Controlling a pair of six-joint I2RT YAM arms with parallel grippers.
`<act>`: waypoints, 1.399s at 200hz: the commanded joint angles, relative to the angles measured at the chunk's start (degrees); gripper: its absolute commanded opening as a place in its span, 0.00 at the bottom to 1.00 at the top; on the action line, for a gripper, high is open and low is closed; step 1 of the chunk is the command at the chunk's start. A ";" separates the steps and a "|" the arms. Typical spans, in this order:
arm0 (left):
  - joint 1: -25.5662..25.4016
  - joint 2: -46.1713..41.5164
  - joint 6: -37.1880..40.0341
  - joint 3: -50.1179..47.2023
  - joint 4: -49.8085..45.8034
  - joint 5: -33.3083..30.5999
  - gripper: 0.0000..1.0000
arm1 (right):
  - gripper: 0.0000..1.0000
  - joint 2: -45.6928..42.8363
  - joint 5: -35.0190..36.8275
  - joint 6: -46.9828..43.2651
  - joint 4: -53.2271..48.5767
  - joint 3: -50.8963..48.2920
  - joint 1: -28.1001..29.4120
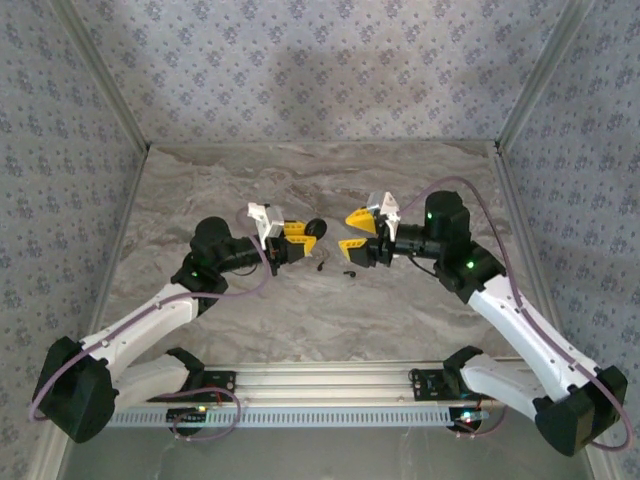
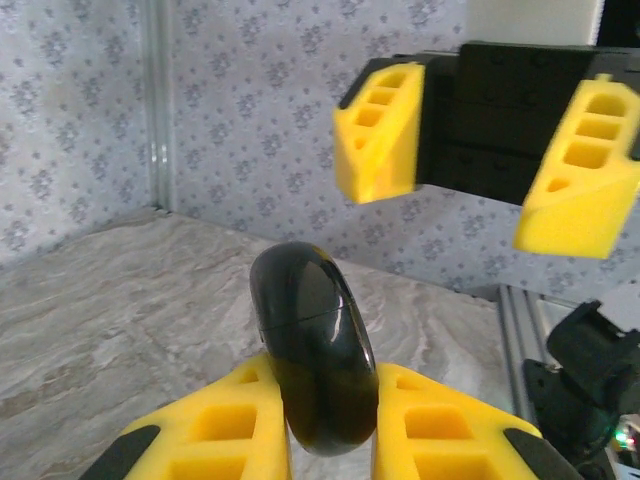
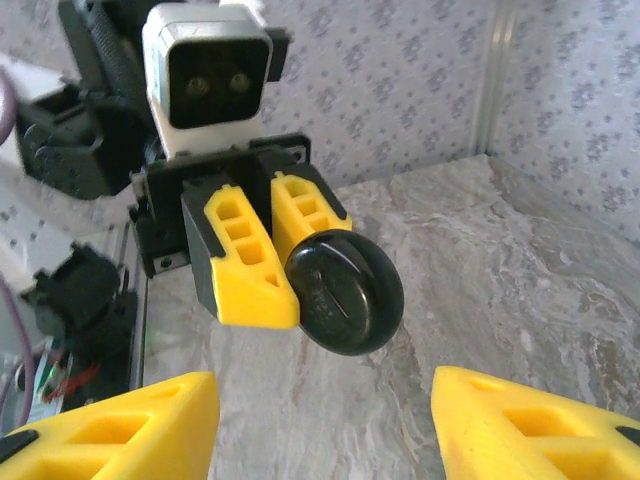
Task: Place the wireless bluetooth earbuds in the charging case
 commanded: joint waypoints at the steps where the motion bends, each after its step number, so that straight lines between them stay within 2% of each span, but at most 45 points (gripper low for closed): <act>1: 0.33 -1.66 -1.34 0.86 3.18 5.52 0.14 | 0.58 2.70 -7.69 -12.48 -10.99 6.05 -0.89; 30: 0.33 -2.06 -1.71 1.50 3.06 7.84 0.15 | 0.58 6.74 -11.19 -16.65 -14.50 10.18 -0.93; 83: 0.11 -2.27 -1.40 3.29 2.21 10.67 0.15 | 0.57 13.63 -16.98 -19.05 -17.29 16.45 -1.02; 126: -0.28 -2.46 -0.65 4.11 1.43 10.73 0.14 | 0.52 16.85 -22.51 -20.05 -18.68 18.53 -0.74; 158: -0.44 -2.54 -0.13 4.74 0.70 10.91 0.14 | 0.49 18.03 -23.04 -20.26 -18.97 18.65 0.02; 205: -0.79 -2.97 0.54 5.08 -0.40 11.02 0.14 | 0.37 19.14 -24.95 -20.92 -19.15 19.18 0.25; 235: -0.94 -3.33 1.21 5.19 -1.74 10.75 0.14 | 0.22 19.27 -25.24 -21.36 -19.38 19.40 0.25; 257: -0.90 -3.72 2.51 5.36 -3.96 9.37 0.21 | 0.11 18.78 -23.61 -22.43 -20.93 19.61 0.21; 280: -0.92 -4.93 6.47 5.83 -9.25 6.31 0.43 | 0.10 16.59 -17.86 -23.45 -22.66 18.80 0.00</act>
